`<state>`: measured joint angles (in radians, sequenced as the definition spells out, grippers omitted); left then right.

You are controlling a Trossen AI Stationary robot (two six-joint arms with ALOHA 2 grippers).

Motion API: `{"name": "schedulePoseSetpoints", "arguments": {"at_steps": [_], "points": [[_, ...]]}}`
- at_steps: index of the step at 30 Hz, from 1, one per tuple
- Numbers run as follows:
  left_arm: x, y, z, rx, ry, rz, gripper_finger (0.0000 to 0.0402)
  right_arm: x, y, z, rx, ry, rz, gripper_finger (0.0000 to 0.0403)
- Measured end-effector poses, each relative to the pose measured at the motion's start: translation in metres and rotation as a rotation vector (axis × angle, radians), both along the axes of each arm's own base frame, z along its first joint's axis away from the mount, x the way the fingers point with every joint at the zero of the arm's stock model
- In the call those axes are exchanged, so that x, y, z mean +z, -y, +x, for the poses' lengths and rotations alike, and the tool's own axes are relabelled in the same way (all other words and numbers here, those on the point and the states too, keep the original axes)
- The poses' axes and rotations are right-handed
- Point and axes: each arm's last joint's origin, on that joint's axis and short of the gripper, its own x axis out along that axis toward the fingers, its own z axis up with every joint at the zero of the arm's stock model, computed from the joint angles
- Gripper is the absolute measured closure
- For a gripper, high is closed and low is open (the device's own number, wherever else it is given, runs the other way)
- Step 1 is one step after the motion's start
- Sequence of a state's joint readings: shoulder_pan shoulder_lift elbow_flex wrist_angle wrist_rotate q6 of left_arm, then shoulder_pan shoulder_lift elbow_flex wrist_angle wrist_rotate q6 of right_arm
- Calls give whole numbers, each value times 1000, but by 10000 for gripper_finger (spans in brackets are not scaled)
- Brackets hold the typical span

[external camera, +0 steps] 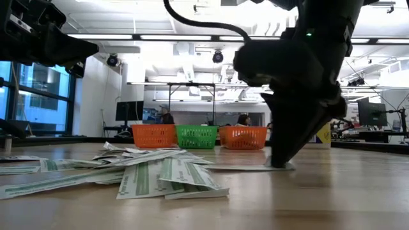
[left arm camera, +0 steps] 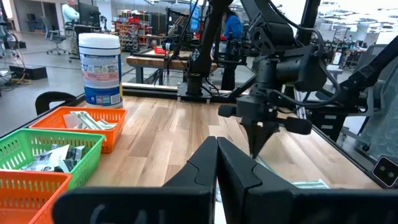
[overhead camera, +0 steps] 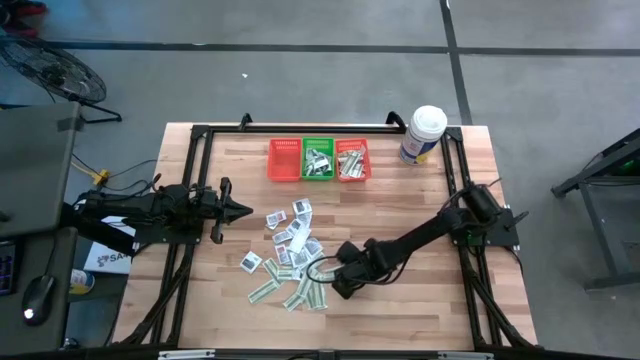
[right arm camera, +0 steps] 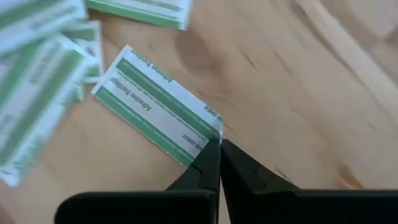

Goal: Pick & Place First Aid Supplies
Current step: Put the bandage pack into the right orange bin

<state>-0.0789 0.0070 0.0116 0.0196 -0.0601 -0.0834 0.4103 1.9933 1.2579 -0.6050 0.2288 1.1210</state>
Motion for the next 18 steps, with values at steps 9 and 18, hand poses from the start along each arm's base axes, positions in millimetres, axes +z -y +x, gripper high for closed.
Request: {"name": "schedulePoseSetpoints", "arguments": {"at_steps": [9,18], "points": [[0,0,0,0,0,0,400,36,6,-13,-1,17,-6,403],[0,0,0,0,0,0,400,81,35,-24,-82,123,-177,403]]}}
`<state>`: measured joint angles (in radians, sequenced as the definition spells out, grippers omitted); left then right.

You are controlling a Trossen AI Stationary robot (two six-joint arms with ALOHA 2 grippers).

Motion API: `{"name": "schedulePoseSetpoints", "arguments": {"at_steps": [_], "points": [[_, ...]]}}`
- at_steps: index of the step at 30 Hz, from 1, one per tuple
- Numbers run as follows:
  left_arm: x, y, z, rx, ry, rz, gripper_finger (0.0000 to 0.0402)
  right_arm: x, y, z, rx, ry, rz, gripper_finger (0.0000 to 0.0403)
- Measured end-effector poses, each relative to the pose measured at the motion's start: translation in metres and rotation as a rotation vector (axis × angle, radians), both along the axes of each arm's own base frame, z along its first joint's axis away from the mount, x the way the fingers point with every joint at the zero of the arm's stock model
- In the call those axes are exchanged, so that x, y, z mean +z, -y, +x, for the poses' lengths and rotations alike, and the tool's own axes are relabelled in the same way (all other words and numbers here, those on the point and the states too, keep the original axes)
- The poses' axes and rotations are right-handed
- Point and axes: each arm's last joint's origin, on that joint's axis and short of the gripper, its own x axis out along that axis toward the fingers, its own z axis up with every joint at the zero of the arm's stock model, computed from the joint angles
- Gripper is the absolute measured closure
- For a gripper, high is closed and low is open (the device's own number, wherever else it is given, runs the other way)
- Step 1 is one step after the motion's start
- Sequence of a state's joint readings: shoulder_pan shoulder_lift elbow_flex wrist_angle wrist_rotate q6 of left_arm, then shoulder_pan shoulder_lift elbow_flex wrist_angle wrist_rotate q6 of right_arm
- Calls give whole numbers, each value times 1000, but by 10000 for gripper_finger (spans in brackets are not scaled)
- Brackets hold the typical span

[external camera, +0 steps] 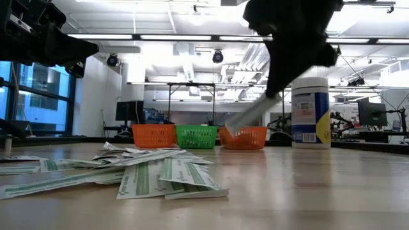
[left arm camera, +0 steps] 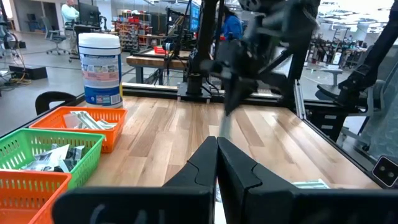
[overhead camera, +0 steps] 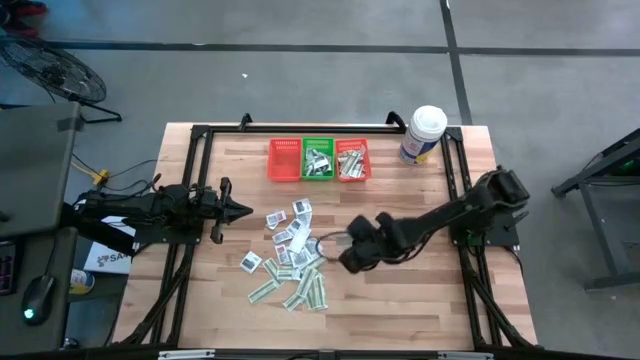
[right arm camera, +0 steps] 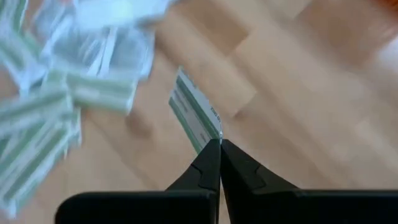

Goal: Pick & Place First Aid Supplies
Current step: Put the bandage pack into the right orange bin

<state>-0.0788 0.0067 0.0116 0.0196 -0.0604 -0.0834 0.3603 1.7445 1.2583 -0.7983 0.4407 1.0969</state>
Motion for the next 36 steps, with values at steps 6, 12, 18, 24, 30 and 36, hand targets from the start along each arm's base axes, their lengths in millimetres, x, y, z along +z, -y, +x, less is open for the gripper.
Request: {"name": "schedulePoseSetpoints", "arguments": {"at_steps": [6,12,18,24,30,36], "points": [[0,0,0,0,0,0,400,25,34,-8,-117,49,-126,403],[0,0,0,-1,0,0,400,42,64,-15,-229,72,-217,403],[0,0,0,0,0,0,400,44,95,-17,-290,19,-260,403],[0,0,0,0,0,0,400,21,126,-19,-316,73,-194,403],[0,0,0,0,0,0,400,-7,148,-37,-499,271,-140,403],[0,0,0,0,0,0,400,-18,167,-44,-586,454,-81,403]]}}
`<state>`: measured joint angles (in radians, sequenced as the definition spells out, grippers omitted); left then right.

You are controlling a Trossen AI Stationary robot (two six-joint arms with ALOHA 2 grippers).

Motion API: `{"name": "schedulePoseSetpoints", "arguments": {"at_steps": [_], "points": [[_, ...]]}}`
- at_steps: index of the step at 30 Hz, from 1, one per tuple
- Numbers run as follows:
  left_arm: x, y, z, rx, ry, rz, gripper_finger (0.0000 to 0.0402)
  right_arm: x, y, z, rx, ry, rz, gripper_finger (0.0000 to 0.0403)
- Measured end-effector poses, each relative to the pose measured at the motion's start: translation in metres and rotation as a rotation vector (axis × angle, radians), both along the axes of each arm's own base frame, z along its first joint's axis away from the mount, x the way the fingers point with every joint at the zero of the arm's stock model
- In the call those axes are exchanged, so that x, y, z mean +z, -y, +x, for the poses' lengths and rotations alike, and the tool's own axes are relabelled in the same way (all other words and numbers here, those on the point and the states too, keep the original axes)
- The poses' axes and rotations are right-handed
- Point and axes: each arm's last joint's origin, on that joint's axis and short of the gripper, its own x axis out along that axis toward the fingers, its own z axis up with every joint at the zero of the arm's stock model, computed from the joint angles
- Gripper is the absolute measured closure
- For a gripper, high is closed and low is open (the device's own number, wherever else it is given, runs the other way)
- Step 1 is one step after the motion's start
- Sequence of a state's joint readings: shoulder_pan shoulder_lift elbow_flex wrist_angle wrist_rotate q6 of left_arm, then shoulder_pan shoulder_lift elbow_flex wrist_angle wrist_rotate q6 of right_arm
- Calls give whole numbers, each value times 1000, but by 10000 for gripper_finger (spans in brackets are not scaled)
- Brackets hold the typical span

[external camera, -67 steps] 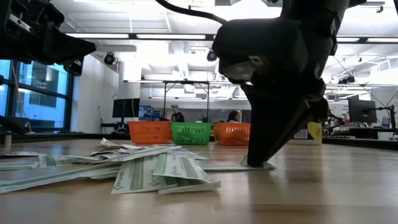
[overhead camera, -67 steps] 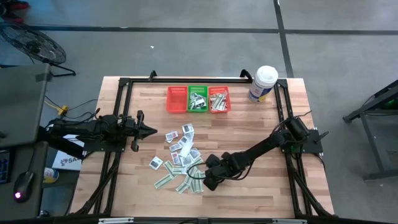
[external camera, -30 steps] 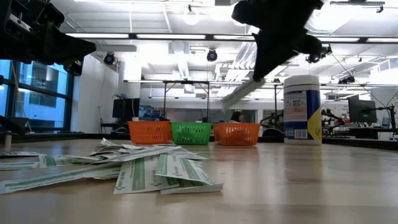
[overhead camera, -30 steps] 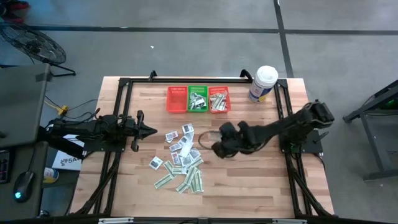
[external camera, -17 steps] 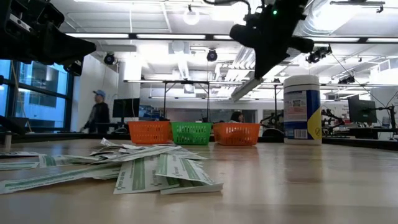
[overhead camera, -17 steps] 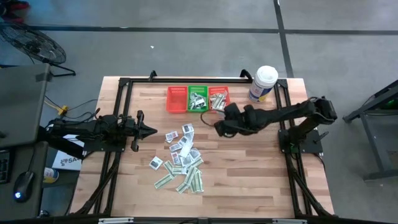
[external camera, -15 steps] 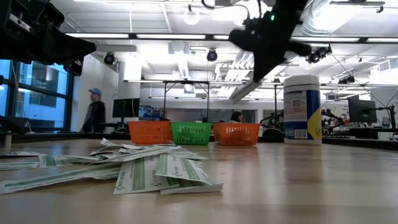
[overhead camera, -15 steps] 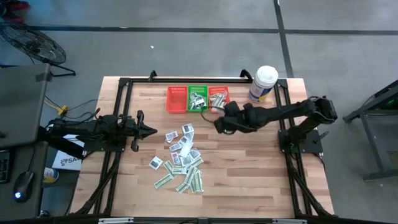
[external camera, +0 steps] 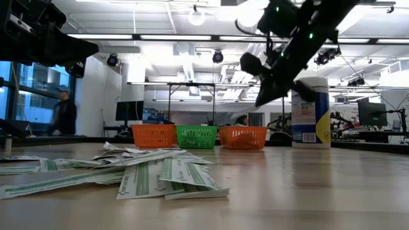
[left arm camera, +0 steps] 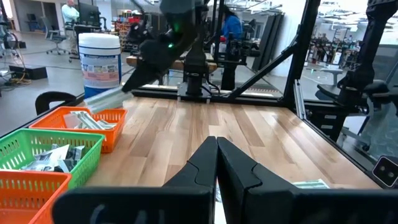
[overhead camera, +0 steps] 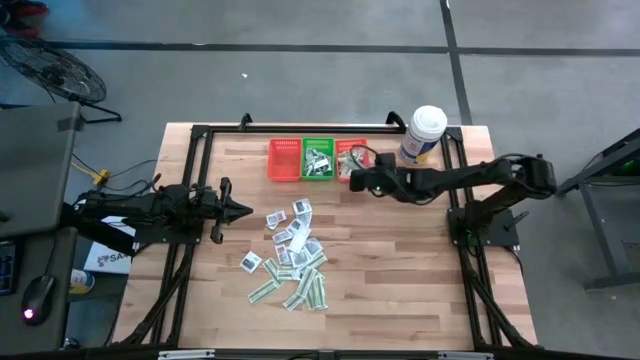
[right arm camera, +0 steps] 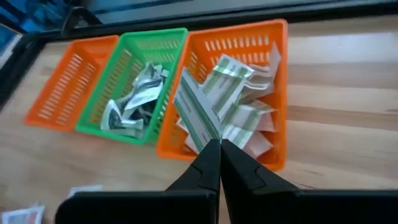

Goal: Pick & Place First Aid Supplies
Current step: Put the bandage pack into the right orange bin

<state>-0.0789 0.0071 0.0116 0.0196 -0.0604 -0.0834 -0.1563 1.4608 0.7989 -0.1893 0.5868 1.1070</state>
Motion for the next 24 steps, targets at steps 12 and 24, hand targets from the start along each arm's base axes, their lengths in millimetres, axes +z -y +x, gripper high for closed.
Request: {"name": "schedulePoseSetpoints", "arguments": {"at_steps": [12,24], "points": [[0,0,0,0,0,0,400,-9,49,-10,-63,67,60,403],[0,0,0,0,0,0,400,-42,73,7,15,-25,170,403]]}}
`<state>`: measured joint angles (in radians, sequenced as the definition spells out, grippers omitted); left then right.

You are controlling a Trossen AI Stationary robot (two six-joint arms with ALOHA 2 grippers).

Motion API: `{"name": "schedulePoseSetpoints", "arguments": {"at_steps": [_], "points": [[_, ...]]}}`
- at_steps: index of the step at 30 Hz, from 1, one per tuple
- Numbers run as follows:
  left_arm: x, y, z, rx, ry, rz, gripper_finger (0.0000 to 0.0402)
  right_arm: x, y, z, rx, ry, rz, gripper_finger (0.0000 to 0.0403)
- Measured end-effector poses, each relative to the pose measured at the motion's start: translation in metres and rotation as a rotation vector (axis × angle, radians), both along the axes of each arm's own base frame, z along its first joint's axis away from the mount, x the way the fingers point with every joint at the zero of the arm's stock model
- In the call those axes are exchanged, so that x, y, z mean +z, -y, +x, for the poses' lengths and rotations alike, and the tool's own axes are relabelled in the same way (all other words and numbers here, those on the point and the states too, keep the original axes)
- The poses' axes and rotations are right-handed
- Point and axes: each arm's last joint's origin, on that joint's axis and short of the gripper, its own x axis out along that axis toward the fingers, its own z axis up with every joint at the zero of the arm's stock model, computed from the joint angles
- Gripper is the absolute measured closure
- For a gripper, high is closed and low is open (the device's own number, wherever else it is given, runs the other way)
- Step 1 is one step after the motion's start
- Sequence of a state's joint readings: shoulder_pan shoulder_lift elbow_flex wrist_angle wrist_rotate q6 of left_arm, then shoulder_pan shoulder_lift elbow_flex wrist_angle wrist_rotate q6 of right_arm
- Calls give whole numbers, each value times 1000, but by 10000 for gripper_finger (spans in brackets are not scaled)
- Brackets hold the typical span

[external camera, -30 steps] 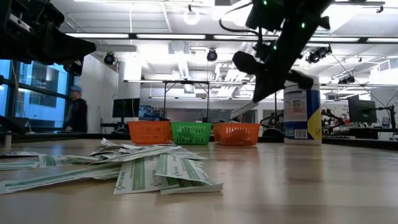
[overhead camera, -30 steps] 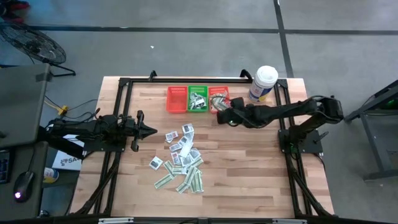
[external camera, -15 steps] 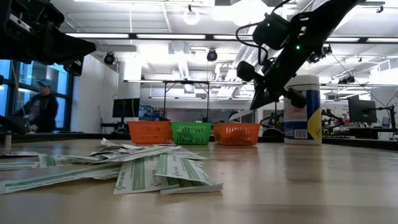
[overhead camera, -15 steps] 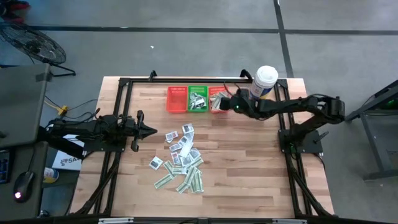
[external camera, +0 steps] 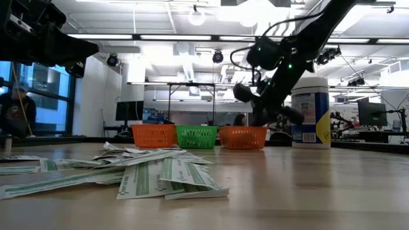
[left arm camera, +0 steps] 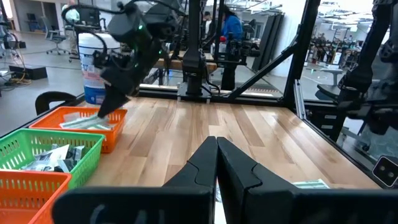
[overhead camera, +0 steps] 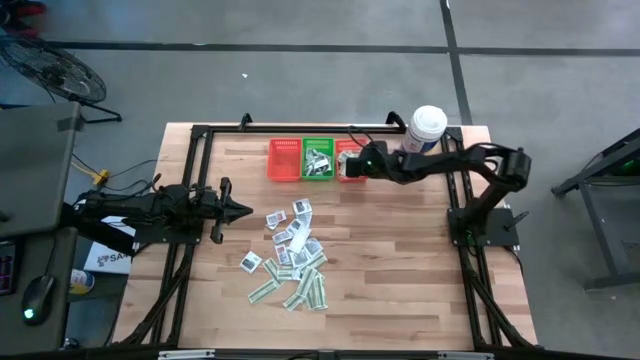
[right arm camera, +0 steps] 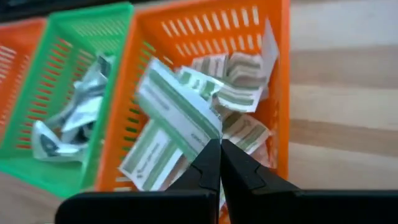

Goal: Pick & Place First Aid Supplies
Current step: Put the bandage pack into the right orange bin

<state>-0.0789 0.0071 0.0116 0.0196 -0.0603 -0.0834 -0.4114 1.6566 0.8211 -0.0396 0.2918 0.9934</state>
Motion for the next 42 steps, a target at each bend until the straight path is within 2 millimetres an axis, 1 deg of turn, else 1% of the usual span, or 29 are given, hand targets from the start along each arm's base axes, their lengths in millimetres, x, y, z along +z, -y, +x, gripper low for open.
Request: {"name": "schedulePoseSetpoints", "arguments": {"at_steps": [4,8,14,18,24,28,32,36,38,42], "points": [[0,0,0,0,0,0,400,-9,3,0,14,-29,16,403],[0,0,0,0,0,0,400,-7,3,1,35,-30,-4,403],[0,0,0,0,0,0,400,-3,4,6,130,-11,-34,399],[0,0,0,0,0,0,400,-3,4,6,146,-13,-35,376],[0,0,0,0,0,0,400,-3,4,4,120,-42,-50,322],[0,0,0,0,0,0,400,1,5,2,113,-31,-56,293],[0,0,0,0,0,0,400,8,6,-1,113,-35,-79,279],[0,0,0,0,0,0,400,17,7,-7,102,-54,-111,277],[0,0,0,0,0,0,400,23,7,-6,148,-49,-147,279],[0,0,0,0,0,0,400,30,5,-1,351,-44,-226,294]]}}
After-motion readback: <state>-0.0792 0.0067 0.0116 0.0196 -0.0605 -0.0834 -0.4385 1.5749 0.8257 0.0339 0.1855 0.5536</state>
